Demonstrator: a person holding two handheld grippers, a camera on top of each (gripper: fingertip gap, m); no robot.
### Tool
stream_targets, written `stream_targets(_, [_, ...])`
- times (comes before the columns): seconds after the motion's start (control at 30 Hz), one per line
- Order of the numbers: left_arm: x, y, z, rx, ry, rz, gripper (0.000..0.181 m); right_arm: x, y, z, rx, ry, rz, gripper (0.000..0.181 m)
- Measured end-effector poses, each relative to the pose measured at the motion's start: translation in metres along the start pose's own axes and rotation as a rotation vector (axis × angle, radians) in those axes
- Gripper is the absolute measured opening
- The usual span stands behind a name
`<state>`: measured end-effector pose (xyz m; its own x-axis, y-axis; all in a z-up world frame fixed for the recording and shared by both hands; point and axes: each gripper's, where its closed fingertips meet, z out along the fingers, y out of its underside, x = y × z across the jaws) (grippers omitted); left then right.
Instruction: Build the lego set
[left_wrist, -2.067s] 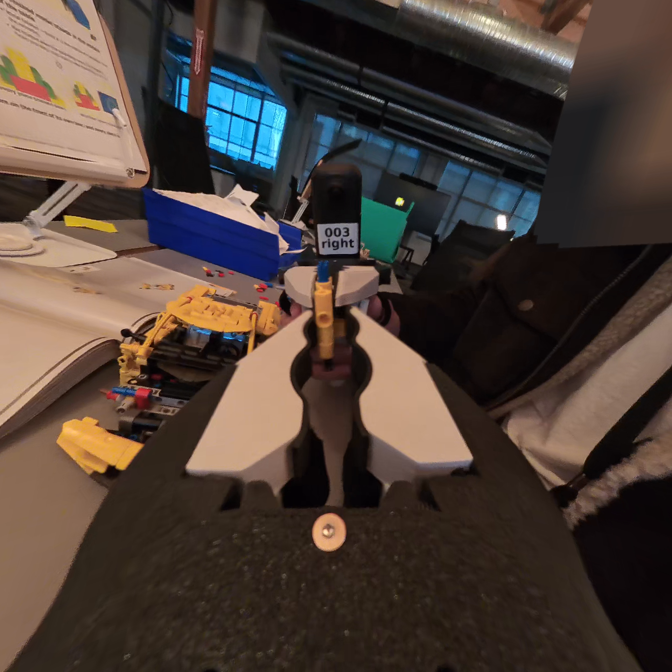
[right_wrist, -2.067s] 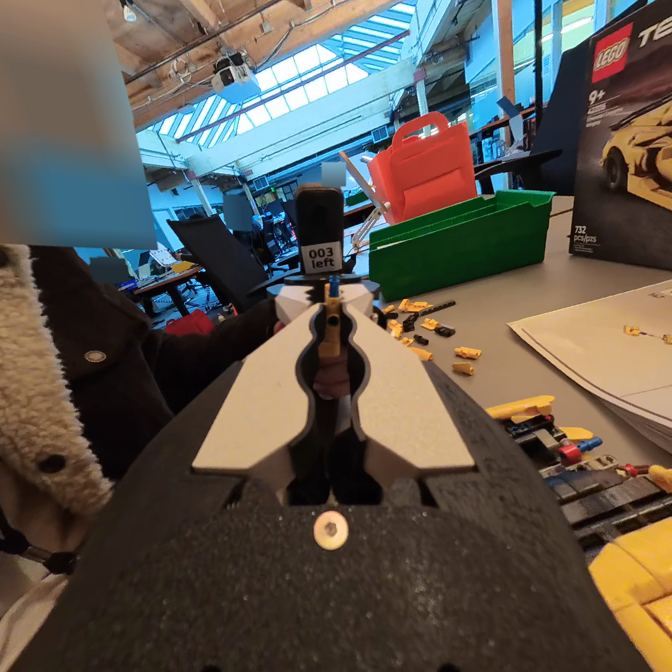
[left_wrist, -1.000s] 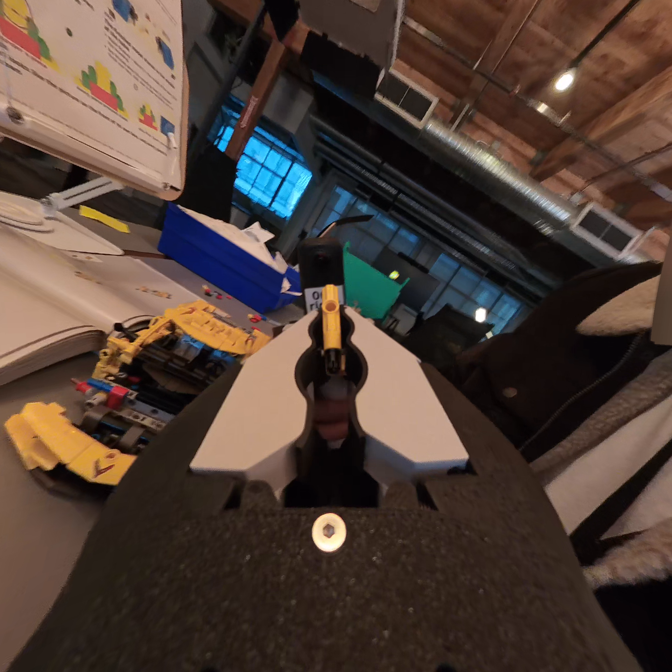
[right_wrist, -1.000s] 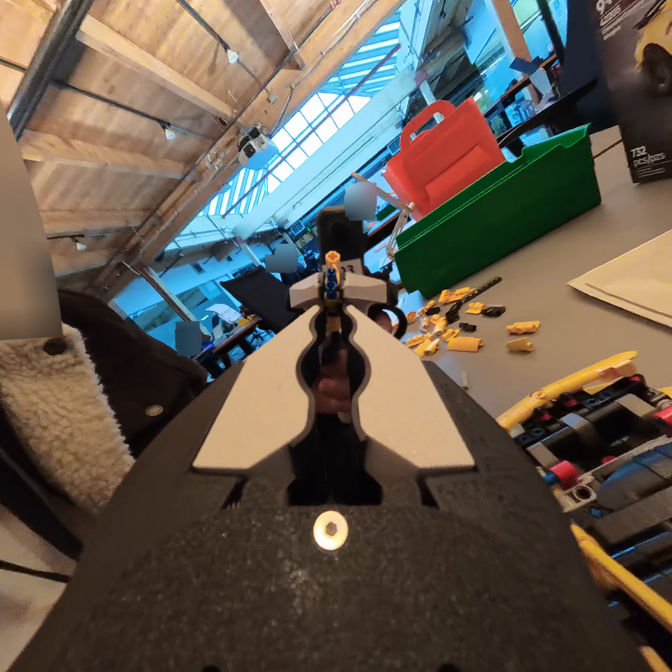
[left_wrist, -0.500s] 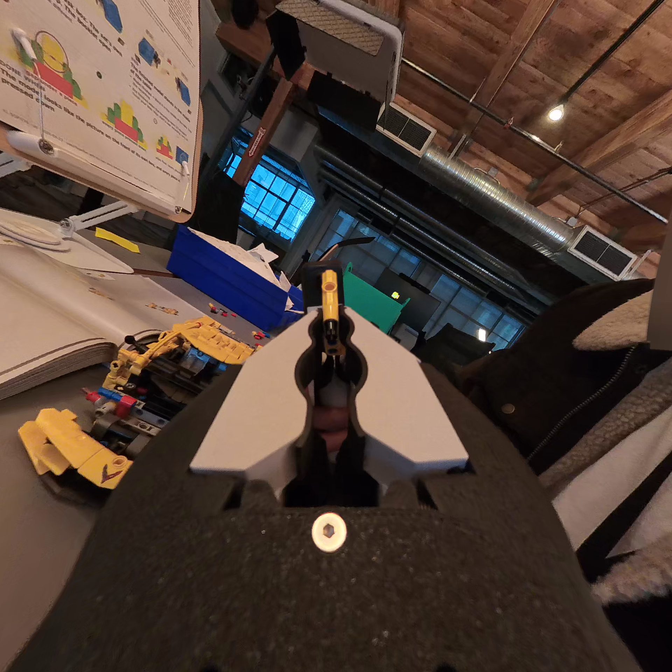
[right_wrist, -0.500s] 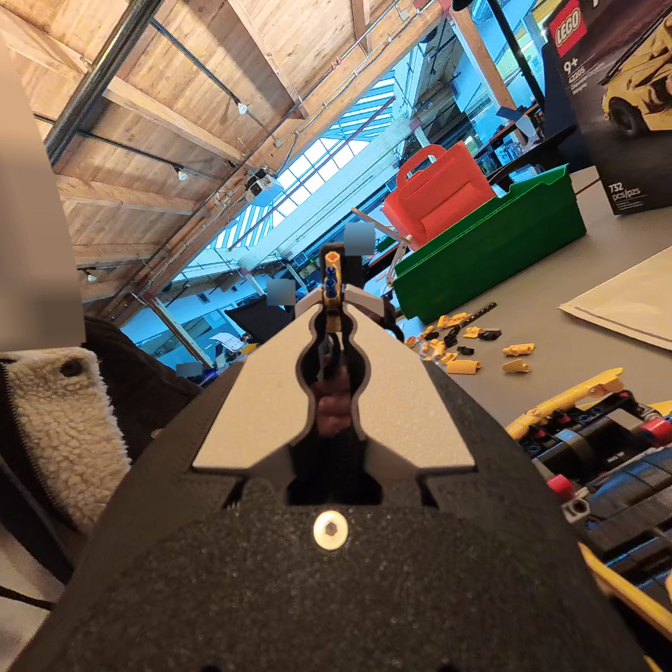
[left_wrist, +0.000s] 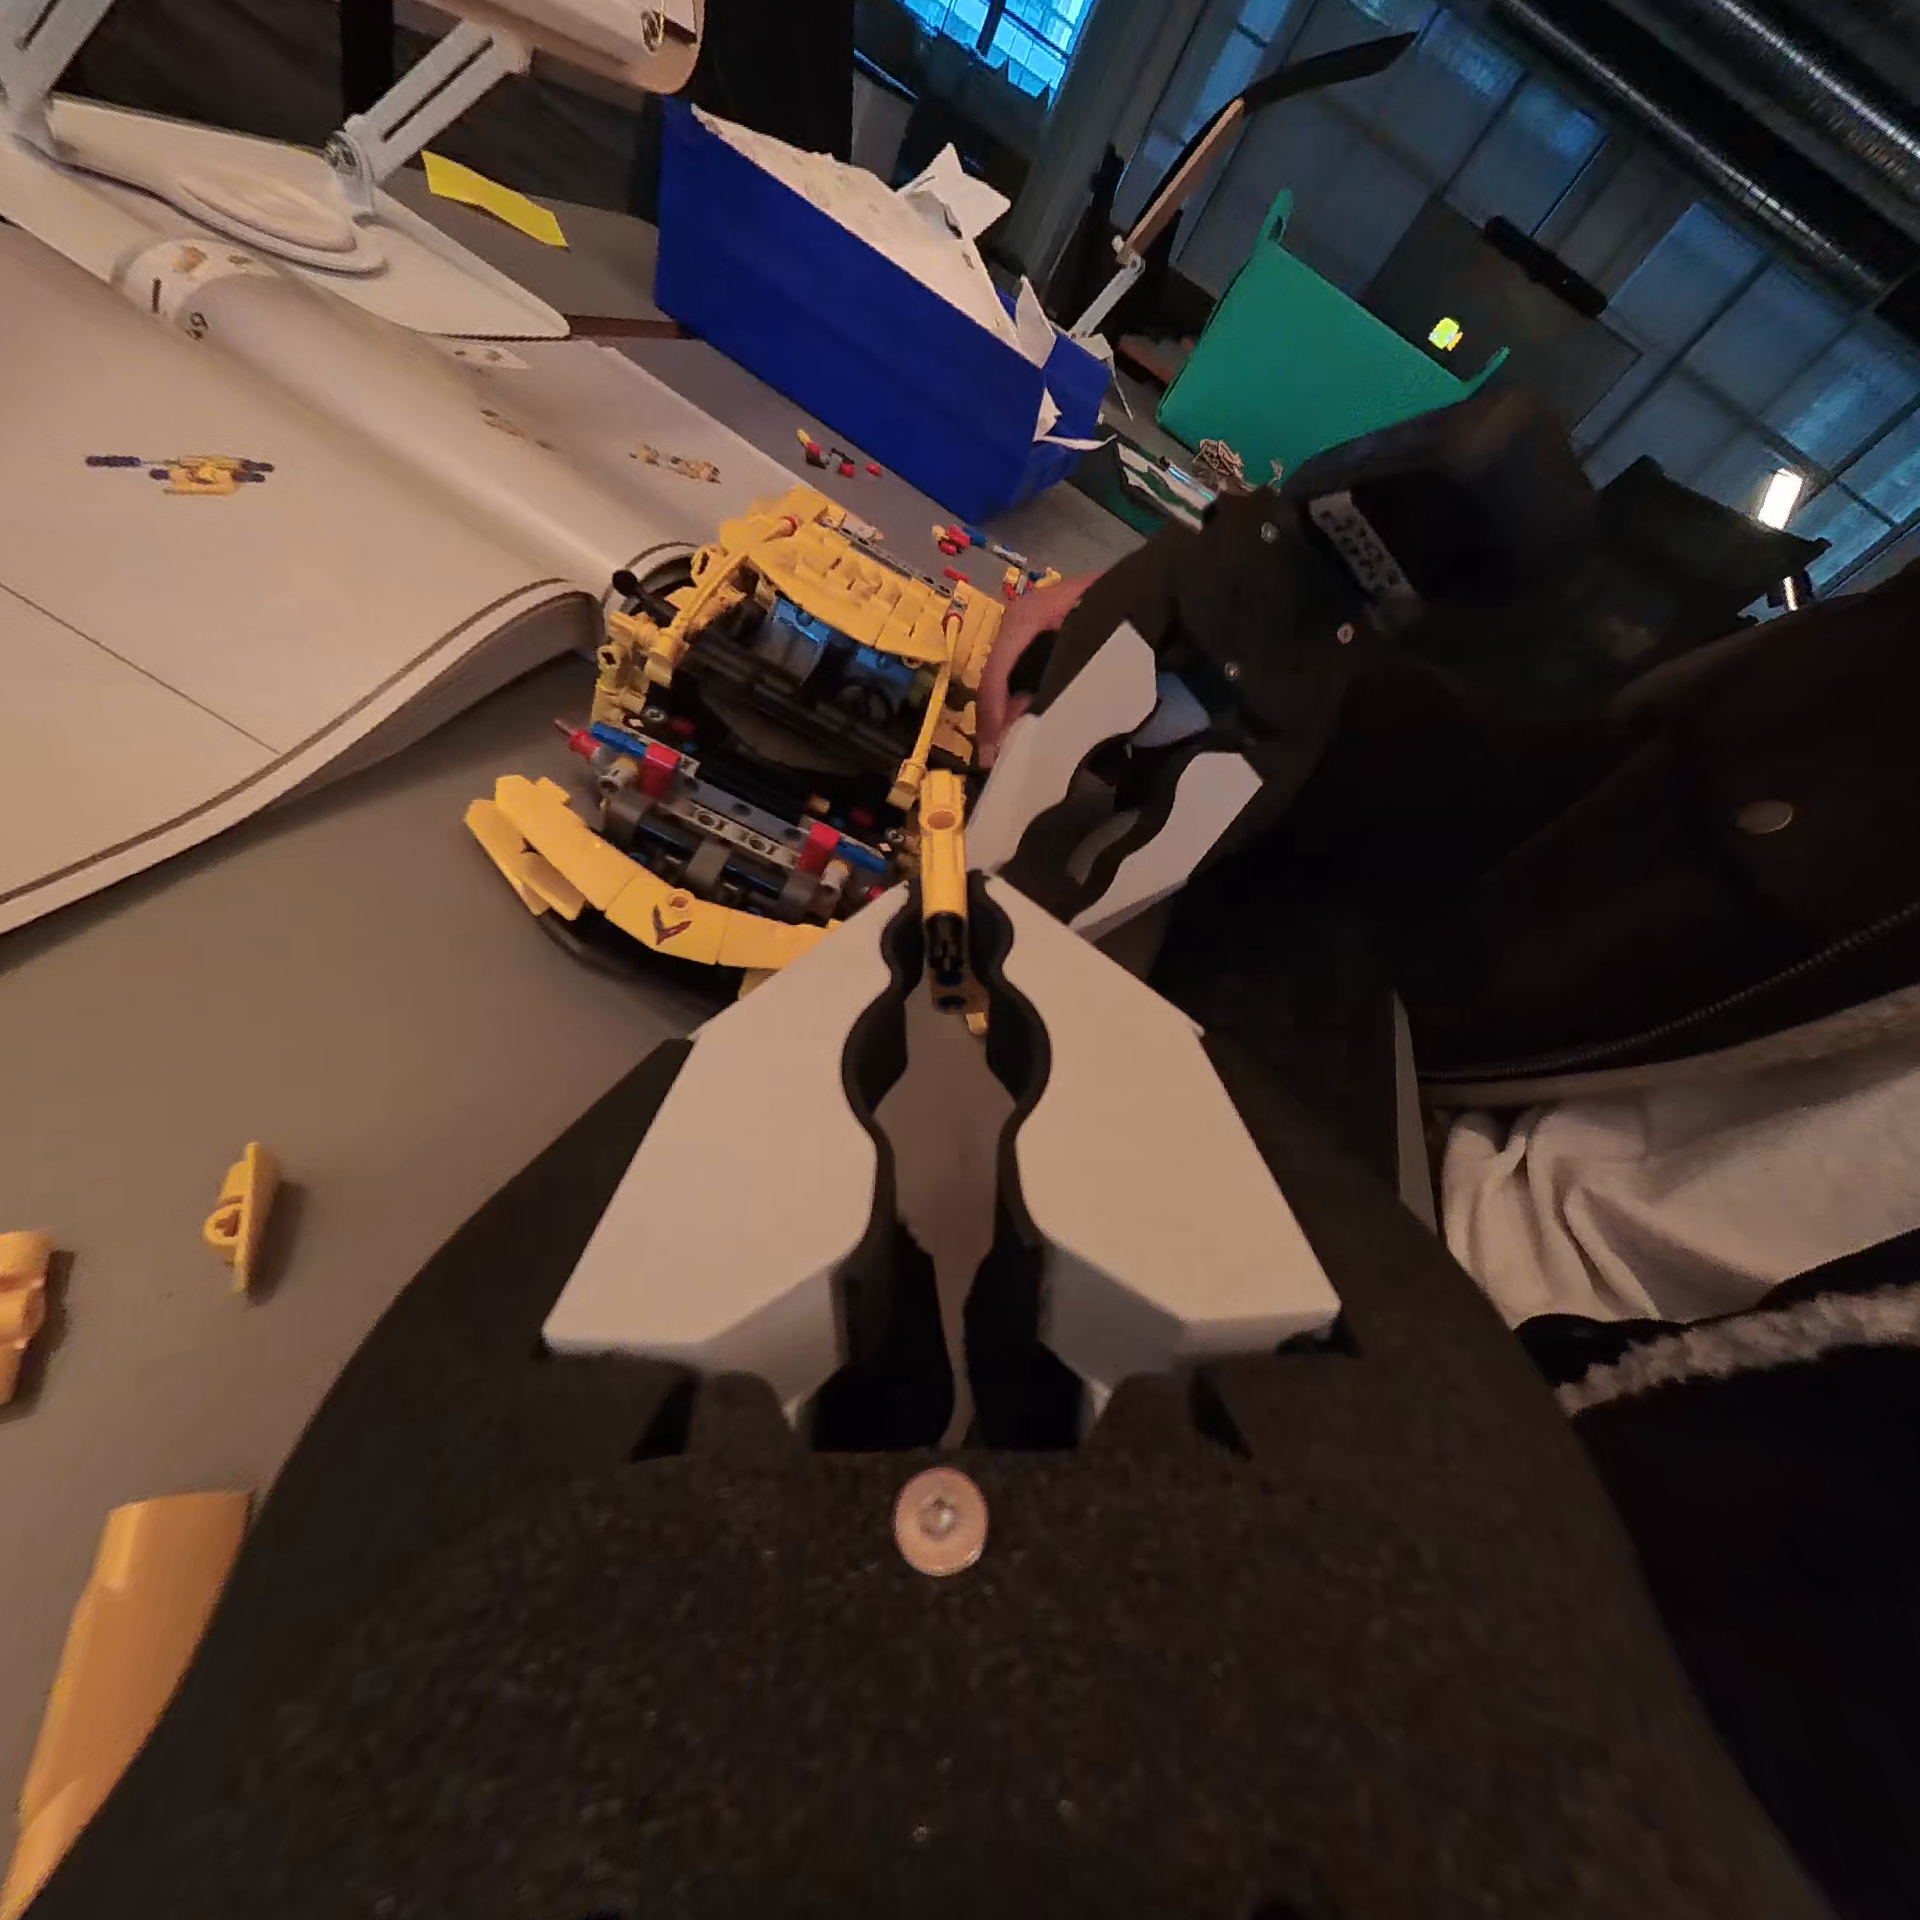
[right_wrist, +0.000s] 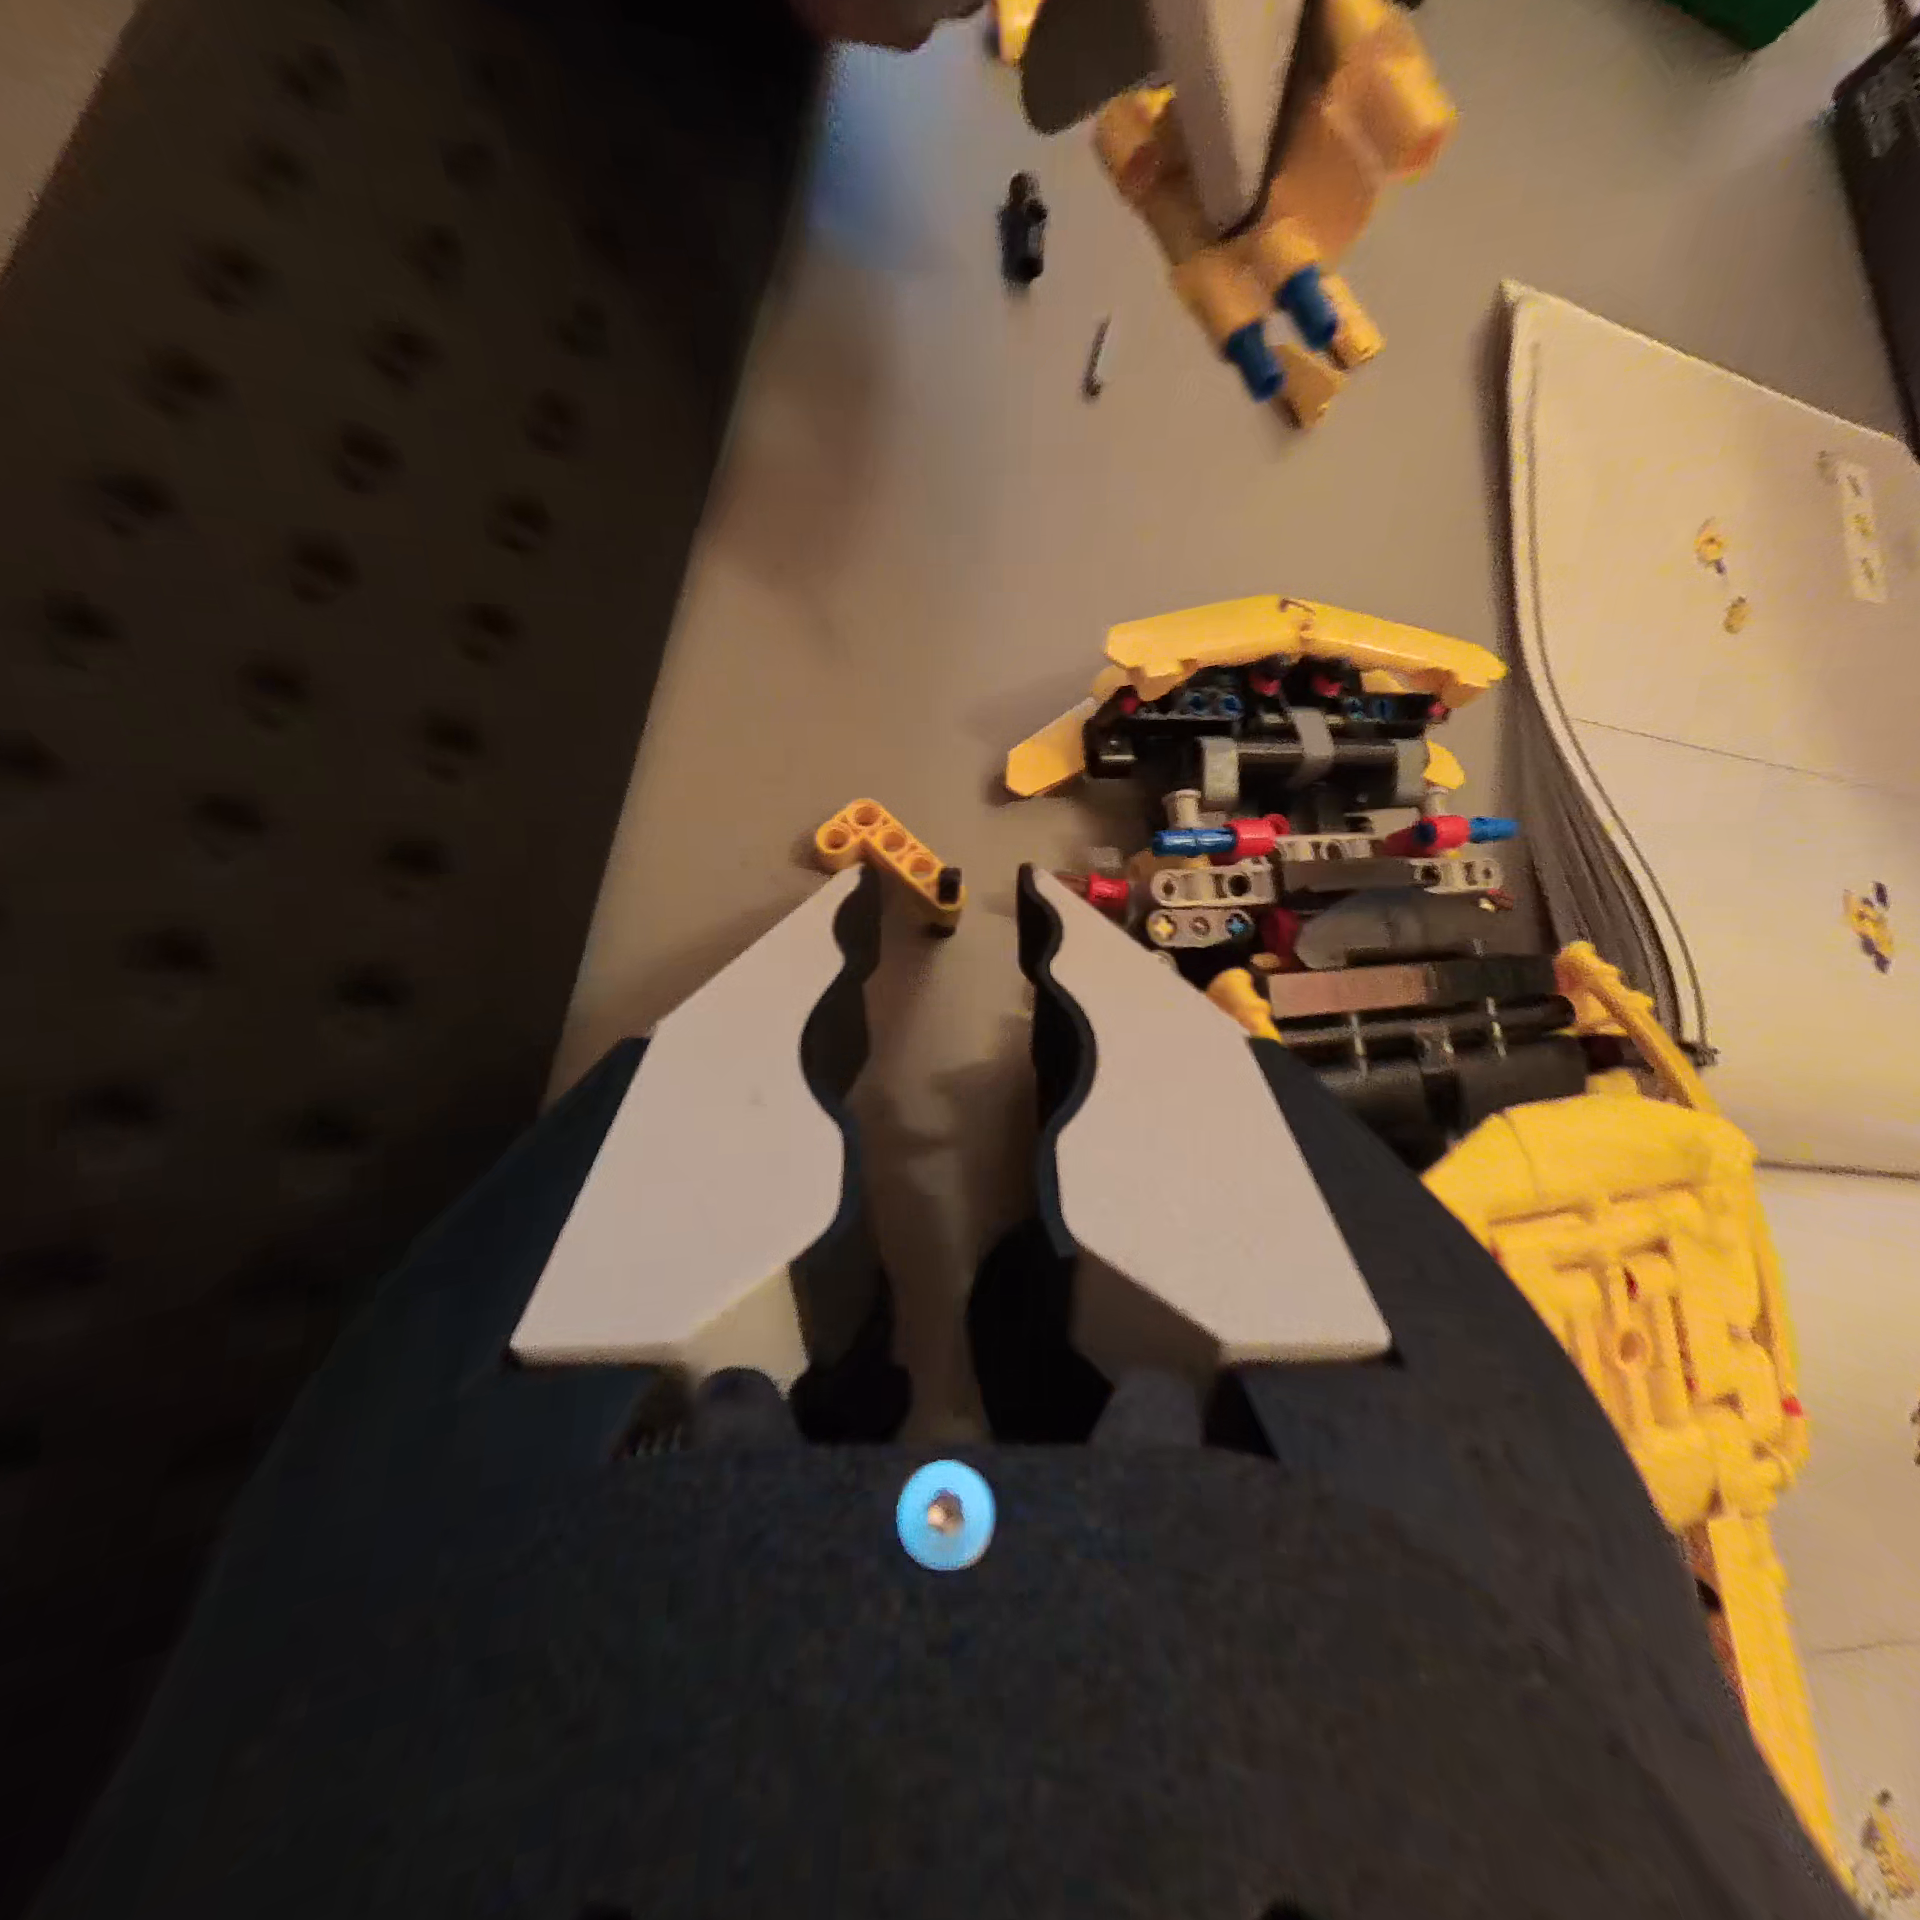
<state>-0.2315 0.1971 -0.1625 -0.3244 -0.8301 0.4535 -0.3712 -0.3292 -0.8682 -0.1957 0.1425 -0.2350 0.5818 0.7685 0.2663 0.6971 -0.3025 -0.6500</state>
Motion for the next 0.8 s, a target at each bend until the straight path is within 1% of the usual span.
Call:
stream_targets(0.13, [0.002, 0.0, 0.001, 0.001, 0.01, 0.001, 0.007, -0.012, 0.001, 0.008, -0.02, -0.055, -0.052, 0.027])
stream_targets(0.17, [0.002, 0.0, 0.001, -0.003, 0.011, 0.002, 0.007, -0.013, 0.0, 0.009, -0.028, -0.052, -0.066, 0.025])
stream_targets(0.23, [0.004, 0.0, 0.002, -0.002, 0.017, 0.006, 0.007, -0.014, 0.003, 0.009, -0.077, -0.04, -0.08, 0.012])
stream_targets(0.27, [0.004, 0.0, 0.001, 0.004, 0.023, 0.005, 0.007, -0.015, 0.004, 0.009, -0.097, -0.033, -0.07, 0.01])
stream_targets(0.37, [0.005, -0.004, -0.001, 0.03, 0.045, -0.021, 0.007, -0.017, 0.006, 0.009, -0.12, -0.049, -0.005, 0.007])
stream_targets(0.47, [0.007, -0.006, -0.002, 0.047, 0.076, -0.049, 0.007, -0.014, 0.005, 0.006, -0.116, -0.106, 0.155, 0.007])
stream_targets(0.5, [0.009, -0.007, -0.002, 0.053, 0.088, -0.053, 0.007, -0.012, -0.002, 0.003, -0.063, -0.133, 0.234, 0.007])
stream_targets(0.53, [0.012, -0.009, -0.003, 0.065, 0.108, -0.061, 0.007, -0.006, -0.014, -0.001, 0.027, -0.15, 0.332, 0.007])
stream_targets(0.57, [0.014, -0.011, -0.004, 0.086, 0.131, -0.076, 0.007, 0.003, -0.031, -0.009, 0.142, -0.155, 0.436, 0.007])
stream_targets(0.63, [0.019, -0.021, -0.007, 0.157, 0.19, -0.137, 0.007, 0.03, -0.066, -0.033, 0.424, -0.146, 0.639, 0.006])
stream_targets(0.67, [0.022, -0.024, -0.008, 0.18, 0.222, -0.165, 0.007, 0.041, -0.08, -0.045, 0.554, -0.167, 0.726, 0.006])
stream_targets(0.73, [0.02, -0.026, -0.008, 0.198, 0.232, -0.196, 0.007, 0.054, -0.1, -0.065, 0.782, -0.266, 0.853, 0.006])
stream_targets(0.77, [0.022, -0.028, -0.009, 0.213, 0.255, -0.22, 0.007, 0.057, -0.102, -0.068, 0.829, -0.294, 0.887, 0.006])
stream_targets(0.8, [0.026, -0.031, -0.01, 0.235, 0.297, -0.252, 0.007, 0.055, -0.104, -0.067, 0.849, -0.319, 0.877, 0.006])
